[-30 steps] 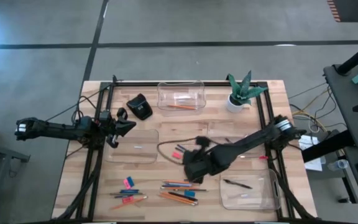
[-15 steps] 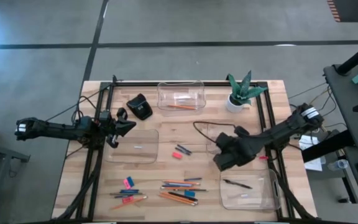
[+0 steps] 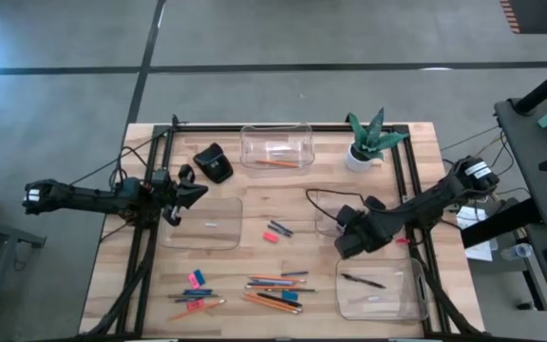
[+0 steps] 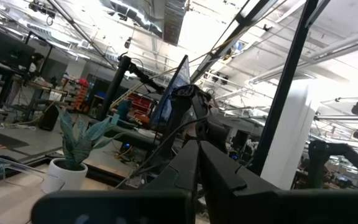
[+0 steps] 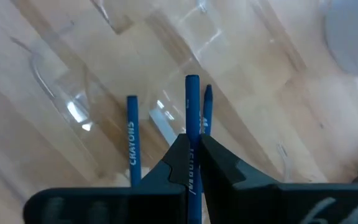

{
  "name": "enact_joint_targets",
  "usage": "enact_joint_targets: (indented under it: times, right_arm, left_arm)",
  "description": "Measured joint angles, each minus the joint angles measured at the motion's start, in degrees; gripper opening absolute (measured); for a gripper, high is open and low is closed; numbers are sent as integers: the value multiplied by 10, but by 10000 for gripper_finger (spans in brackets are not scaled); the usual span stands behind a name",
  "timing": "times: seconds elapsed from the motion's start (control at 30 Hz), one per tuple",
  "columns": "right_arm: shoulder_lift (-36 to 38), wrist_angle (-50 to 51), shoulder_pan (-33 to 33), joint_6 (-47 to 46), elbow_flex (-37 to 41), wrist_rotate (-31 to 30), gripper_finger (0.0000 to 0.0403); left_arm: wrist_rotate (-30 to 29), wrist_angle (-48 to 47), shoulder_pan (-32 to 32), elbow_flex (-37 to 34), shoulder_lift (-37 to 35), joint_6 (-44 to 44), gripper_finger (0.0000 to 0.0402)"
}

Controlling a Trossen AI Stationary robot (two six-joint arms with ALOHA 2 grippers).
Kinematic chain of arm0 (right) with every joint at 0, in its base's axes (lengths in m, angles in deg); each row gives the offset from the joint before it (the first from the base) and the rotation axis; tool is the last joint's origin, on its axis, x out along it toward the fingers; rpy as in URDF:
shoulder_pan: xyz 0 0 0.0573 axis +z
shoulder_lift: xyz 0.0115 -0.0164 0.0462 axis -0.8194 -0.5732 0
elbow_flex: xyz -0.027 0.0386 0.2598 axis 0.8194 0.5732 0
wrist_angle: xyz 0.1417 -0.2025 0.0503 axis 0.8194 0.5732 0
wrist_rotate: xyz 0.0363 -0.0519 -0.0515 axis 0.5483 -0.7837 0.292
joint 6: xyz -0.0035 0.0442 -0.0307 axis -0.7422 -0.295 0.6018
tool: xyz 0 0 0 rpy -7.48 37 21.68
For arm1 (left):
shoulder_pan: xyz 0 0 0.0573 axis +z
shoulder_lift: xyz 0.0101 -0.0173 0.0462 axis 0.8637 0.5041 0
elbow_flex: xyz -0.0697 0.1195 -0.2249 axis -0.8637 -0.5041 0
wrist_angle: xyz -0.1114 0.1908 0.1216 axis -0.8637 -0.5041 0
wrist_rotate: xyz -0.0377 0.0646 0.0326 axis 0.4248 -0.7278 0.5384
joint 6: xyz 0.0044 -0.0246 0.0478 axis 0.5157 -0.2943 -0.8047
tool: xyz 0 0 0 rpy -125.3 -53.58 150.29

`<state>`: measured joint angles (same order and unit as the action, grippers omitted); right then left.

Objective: Sort crayons/erasers/pens/pencils in bins
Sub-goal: Put the blue crayon into the middle right transparent bin, then put the orange eraser into the middle left transparent bin

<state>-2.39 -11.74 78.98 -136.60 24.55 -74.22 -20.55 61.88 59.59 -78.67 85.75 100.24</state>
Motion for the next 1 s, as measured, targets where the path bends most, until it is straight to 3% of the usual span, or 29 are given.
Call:
enact_joint_targets:
  times: [0.53,1.0]
  right_arm:
    - [1,-60,-6,77,38,22,15]
    - [1,-56,-7,77,35,22,87]
  left_arm:
    - [0,0,0,0,0,0,0]
    - [0,0,0,0,0,0,0]
